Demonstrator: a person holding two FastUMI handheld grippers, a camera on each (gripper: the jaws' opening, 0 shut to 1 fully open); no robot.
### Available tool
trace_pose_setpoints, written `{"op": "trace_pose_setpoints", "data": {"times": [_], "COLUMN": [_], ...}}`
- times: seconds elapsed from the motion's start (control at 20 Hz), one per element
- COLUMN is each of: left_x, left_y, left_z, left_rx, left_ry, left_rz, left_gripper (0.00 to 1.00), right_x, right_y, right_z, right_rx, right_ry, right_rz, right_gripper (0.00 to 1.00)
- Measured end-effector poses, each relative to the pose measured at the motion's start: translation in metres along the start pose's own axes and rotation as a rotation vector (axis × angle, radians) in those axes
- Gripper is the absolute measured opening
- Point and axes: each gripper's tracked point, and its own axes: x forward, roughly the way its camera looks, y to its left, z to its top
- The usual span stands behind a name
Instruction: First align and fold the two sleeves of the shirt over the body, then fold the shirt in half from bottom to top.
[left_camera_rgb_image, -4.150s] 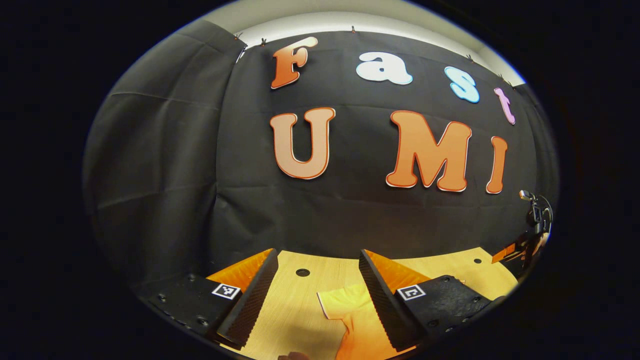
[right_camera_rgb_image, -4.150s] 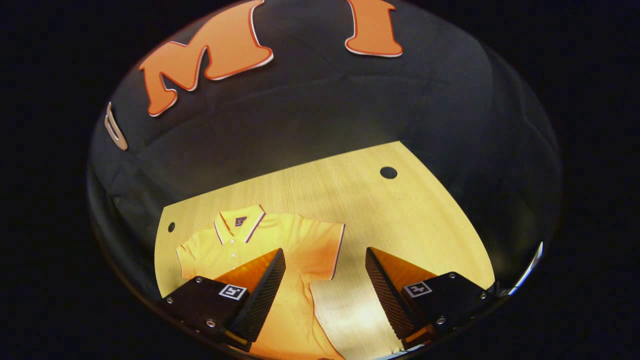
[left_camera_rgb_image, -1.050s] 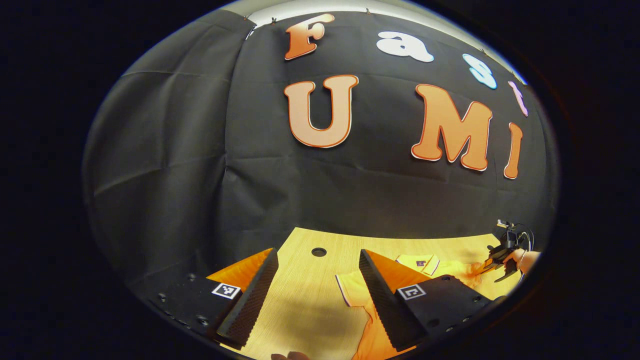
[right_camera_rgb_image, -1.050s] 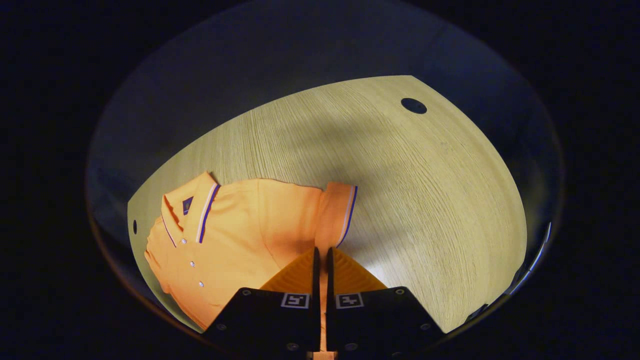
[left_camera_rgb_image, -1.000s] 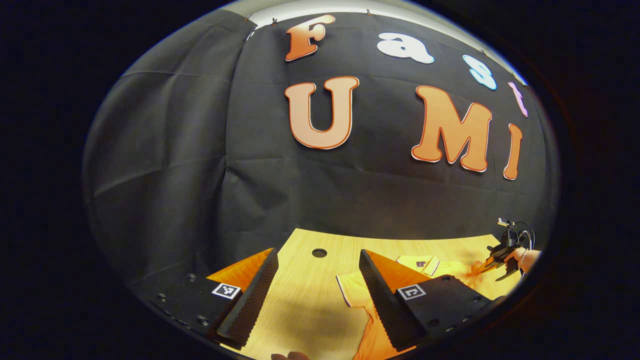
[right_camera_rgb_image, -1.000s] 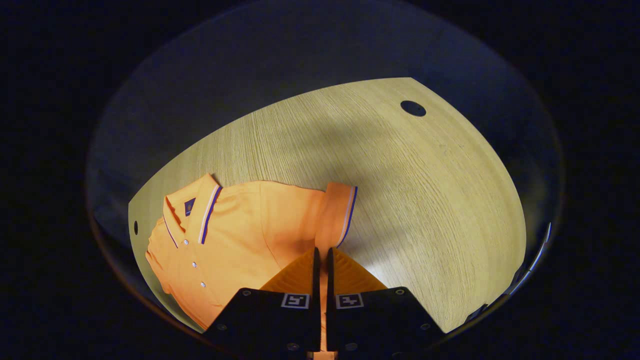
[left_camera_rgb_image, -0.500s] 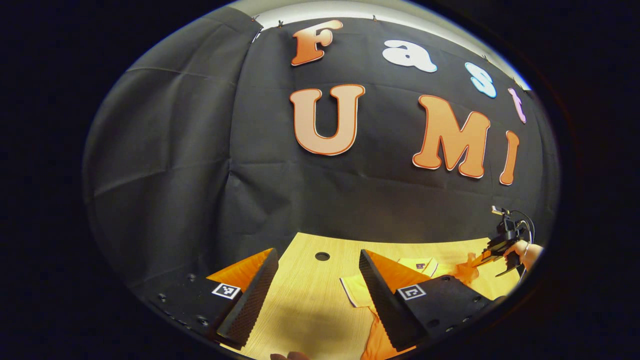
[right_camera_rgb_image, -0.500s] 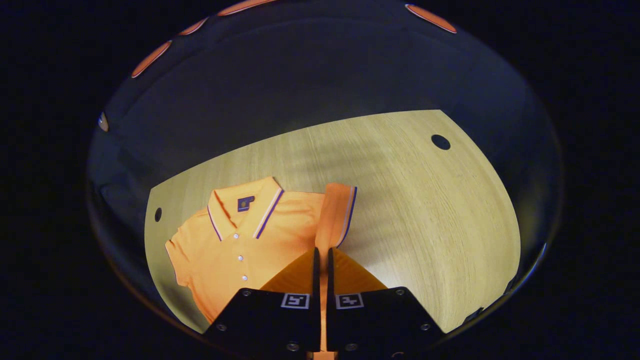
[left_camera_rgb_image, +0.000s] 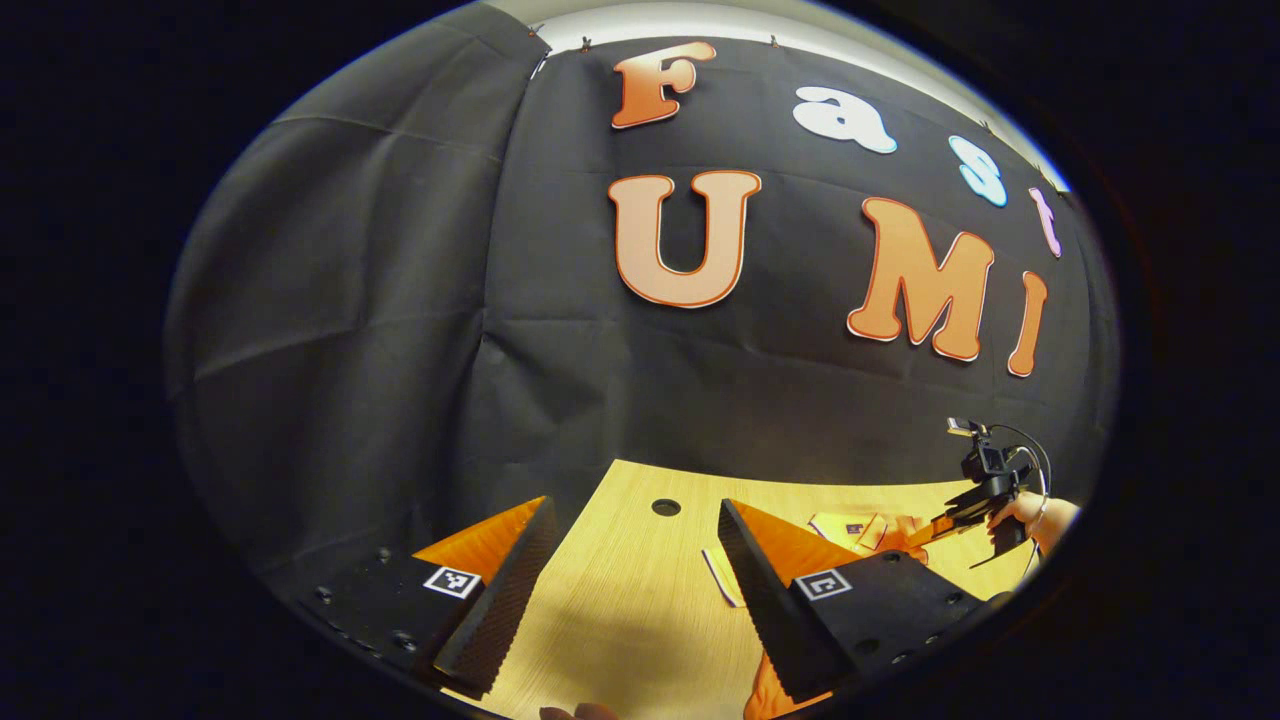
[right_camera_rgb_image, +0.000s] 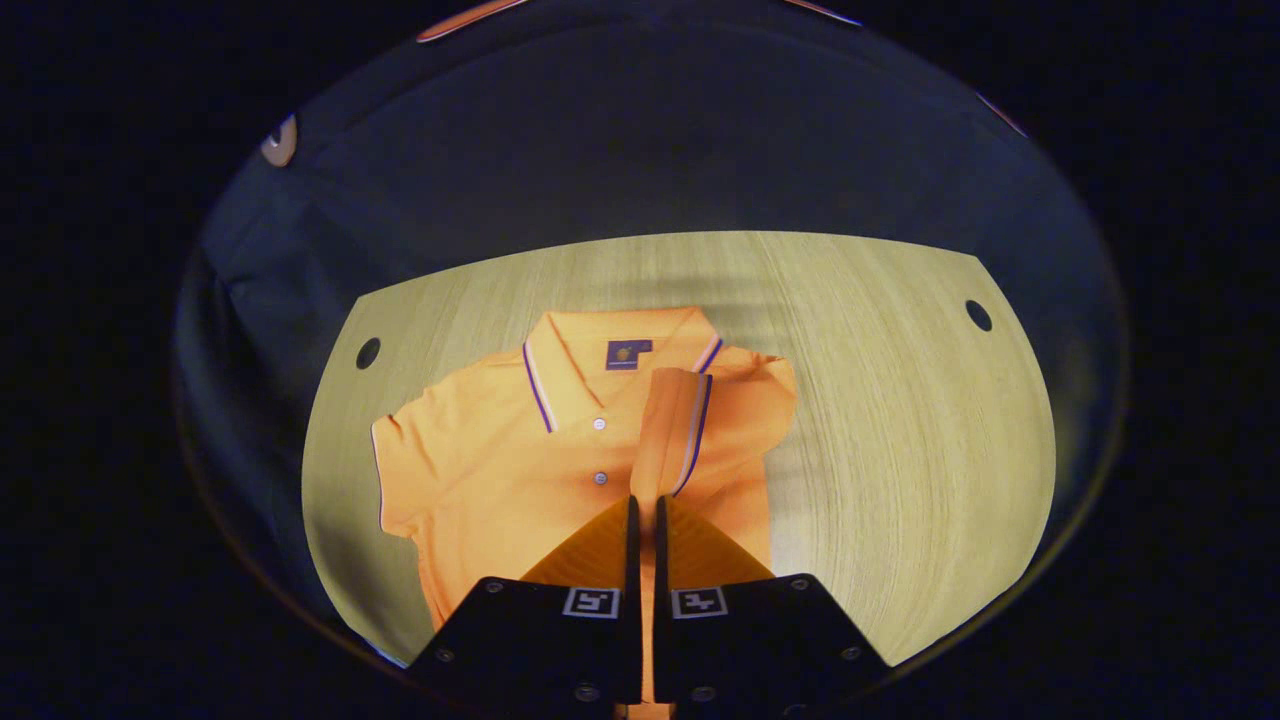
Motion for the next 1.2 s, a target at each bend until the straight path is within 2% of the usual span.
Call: {"op": "trace_pose_setpoints", "data": {"times": [0.2, 0.3, 0.35, 0.45, 0.5, 0.55, 0.6, 0.9, 1.05, 1.2], "left_x": [-0.001, -0.001, -0.001, 0.000, 0.001, 0.003, 0.005, 0.032, 0.056, 0.079], "left_y": [0.006, 0.005, 0.004, -0.001, -0.003, -0.007, -0.010, -0.050, -0.072, -0.096], "left_z": [-0.005, -0.006, -0.006, -0.006, -0.007, -0.007, -0.007, -0.017, -0.026, -0.033], "left_rx": [-0.003, -0.007, -0.008, -0.010, -0.011, -0.012, -0.013, -0.037, -0.018, 0.059], "left_ry": [0.009, 0.013, 0.014, 0.014, 0.014, 0.017, 0.021, 0.074, 0.120, 0.164], "left_rz": [0.004, 0.000, -0.002, -0.006, -0.009, -0.012, -0.018, -0.078, -0.082, -0.084], "left_gripper": [0.98, 0.98, 0.98, 0.98, 0.98, 0.98, 0.98, 0.98, 0.98, 0.98], "right_x": [0.003, 0.001, -0.005, -0.013, -0.014, -0.016, -0.018, -0.051, -0.072, -0.094], "right_y": [0.019, 0.043, 0.054, 0.062, 0.064, 0.065, 0.062, 0.029, 0.007, -0.012], "right_z": [-0.008, -0.010, -0.006, 0.002, 0.003, 0.004, 0.005, 0.029, 0.038, 0.043], "right_rx": [-0.057, -0.019, 0.001, 0.018, 0.027, 0.029, 0.024, 0.063, 0.061, 0.068], "right_ry": [-0.005, 0.014, 0.010, -0.021, -0.027, -0.031, -0.042, -0.172, -0.231, -0.258], "right_rz": [0.020, 0.122, 0.170, 0.206, 0.216, 0.220, 0.216, 0.193, 0.177, 0.185], "right_gripper": [0.05, 0.07, 0.45, 0.75, 0.79, 0.92, 0.99, 0.99, 0.98, 0.99]}}
